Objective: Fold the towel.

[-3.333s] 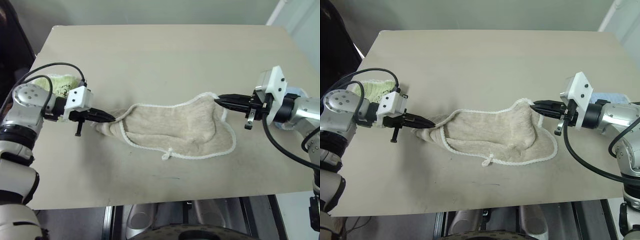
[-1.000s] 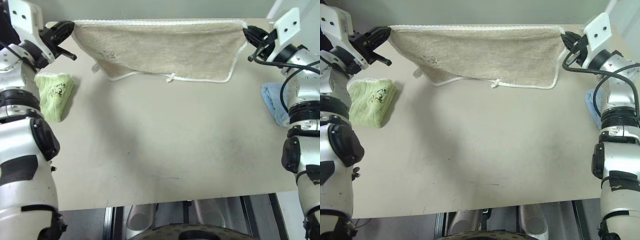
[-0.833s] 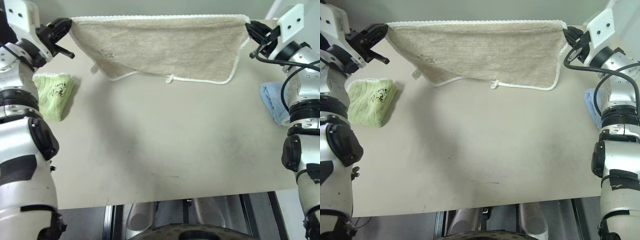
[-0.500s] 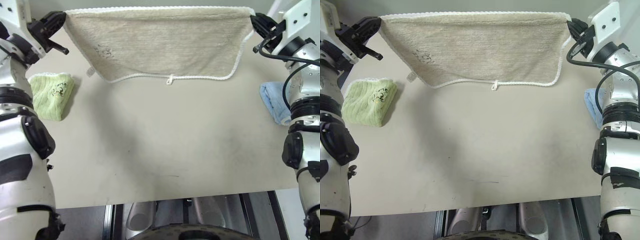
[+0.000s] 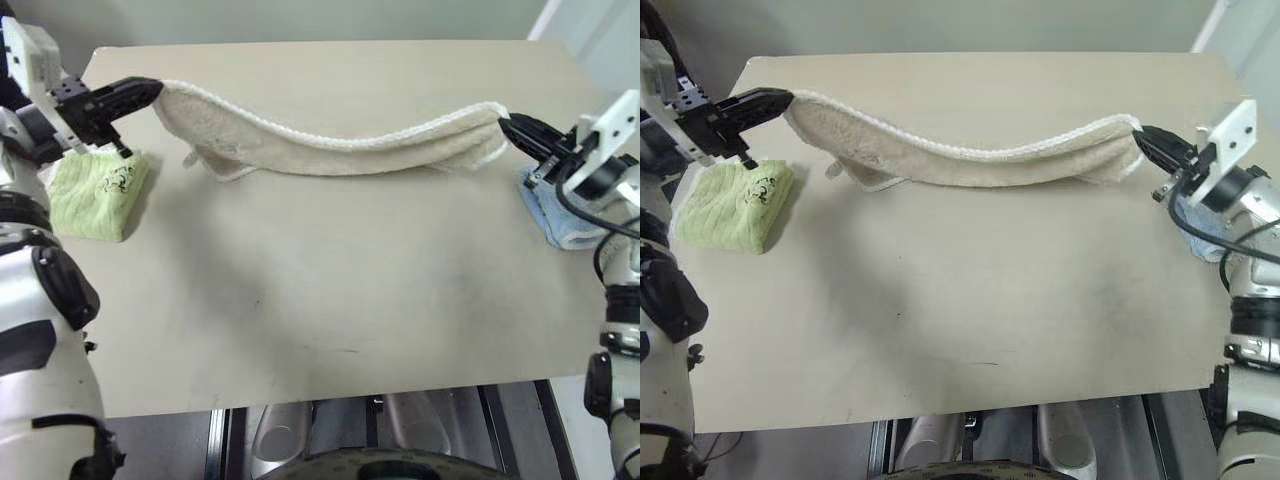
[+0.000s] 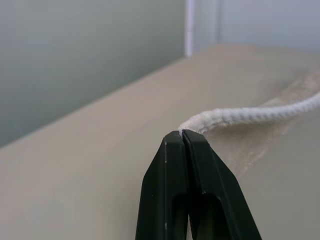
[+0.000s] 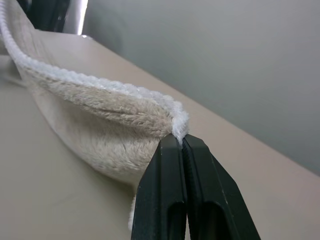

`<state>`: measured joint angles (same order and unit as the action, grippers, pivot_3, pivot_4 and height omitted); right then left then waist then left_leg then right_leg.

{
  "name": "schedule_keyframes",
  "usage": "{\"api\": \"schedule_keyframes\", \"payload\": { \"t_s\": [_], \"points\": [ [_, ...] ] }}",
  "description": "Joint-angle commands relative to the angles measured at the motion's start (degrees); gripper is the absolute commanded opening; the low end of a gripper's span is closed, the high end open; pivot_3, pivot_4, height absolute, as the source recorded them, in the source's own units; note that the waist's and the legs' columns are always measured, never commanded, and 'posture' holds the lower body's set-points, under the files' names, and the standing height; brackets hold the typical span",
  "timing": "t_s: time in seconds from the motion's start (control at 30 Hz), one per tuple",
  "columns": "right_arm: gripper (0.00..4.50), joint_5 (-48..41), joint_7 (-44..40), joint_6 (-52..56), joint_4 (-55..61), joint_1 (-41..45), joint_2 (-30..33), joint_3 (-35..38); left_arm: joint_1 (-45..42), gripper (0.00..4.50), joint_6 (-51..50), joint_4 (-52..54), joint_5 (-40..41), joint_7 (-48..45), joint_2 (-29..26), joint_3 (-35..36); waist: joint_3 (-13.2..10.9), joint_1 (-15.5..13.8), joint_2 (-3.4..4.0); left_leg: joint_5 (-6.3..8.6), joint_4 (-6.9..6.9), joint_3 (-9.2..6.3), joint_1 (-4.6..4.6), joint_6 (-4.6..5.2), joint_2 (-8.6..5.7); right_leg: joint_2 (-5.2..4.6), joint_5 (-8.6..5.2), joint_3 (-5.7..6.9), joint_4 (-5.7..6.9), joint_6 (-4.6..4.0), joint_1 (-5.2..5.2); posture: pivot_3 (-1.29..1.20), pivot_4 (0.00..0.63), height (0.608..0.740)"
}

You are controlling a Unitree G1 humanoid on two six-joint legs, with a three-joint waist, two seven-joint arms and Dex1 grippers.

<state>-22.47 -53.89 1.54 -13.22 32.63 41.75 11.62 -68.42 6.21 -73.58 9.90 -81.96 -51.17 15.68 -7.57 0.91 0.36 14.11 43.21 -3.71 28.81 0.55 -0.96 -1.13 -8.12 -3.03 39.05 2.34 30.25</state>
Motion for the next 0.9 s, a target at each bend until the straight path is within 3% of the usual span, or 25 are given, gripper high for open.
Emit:
{"api": "schedule_keyframes", "payload": {
  "t_s": [0.03, 0.23, 0.53, 0.7, 0.9],
  "points": [
    [0.0, -3.2, 0.5, 3.5, 7.5, -2.9, 1.8, 3.7, 0.7, 0.05, -2.7, 3.4, 0.3, -4.9, -2.7, -0.7, 0.0, 0.0, 0.0, 0.0, 0.0, -0.01, -0.06, 0.02, 0.0, 0.01, 0.0, 0.01, -0.01, -0.01, -0.06, 0.0, 0.15, 0.703],
    [0.0, -6.0, 1.5, 9.7, 14.6, -10.2, 3.6, 7.6, 4.4, 0.05, -8.5, 7.0, 0.7, -10.4, -6.3, -4.9, 0.0, 0.1, -0.01, 0.36, -0.1, -0.02, -0.79, 0.63, -0.01, -0.01, -0.35, -0.01, -0.08, -0.56, -0.8, 0.0, 0.15, 0.703],
    [0.0, -10.3, 2.2, 15.4, 25.5, -22.4, 3.5, 10.8, 15.4, 0.05, -22.3, 19.6, 13.9, -10.5, -12.6, -10.0, 0.0, -0.2, -0.02, 0.36, -0.1, -0.04, -1.01, 0.58, -0.04, -0.01, -0.4, 0.0, -0.09, -0.59, -1.04, 0.0, 0.15, 0.703],
    [0.0, -11.9, 1.0, 16.7, 31.6, -31.6, 3.2, 12.9, 29.3, 0.05, -29.3, 34.5, 23.3, -10.5, -18.3, -11.9, 0.0, -0.3, -0.03, 0.46, -0.23, -0.05, -1.41, 0.43, -0.05, 0.01, -0.6, -0.02, -0.1, -0.6, -1.39, 0.0, 0.15, 0.703],
    [0.0, -13.2, 0.9, 17.2, 35.8, -38.5, 2.3, 13.9, 40.5, 0.05, -34.5, 44.3, 29.8, -10.5, -23.9, -10.5, 0.0, -0.3, -0.07, 0.8, -0.26, -0.15, -1.92, 0.52, -0.08, 0.06, -0.73, -0.07, -0.09, -0.7, -1.85, 0.0, 0.15, 0.703]
  ]
}}
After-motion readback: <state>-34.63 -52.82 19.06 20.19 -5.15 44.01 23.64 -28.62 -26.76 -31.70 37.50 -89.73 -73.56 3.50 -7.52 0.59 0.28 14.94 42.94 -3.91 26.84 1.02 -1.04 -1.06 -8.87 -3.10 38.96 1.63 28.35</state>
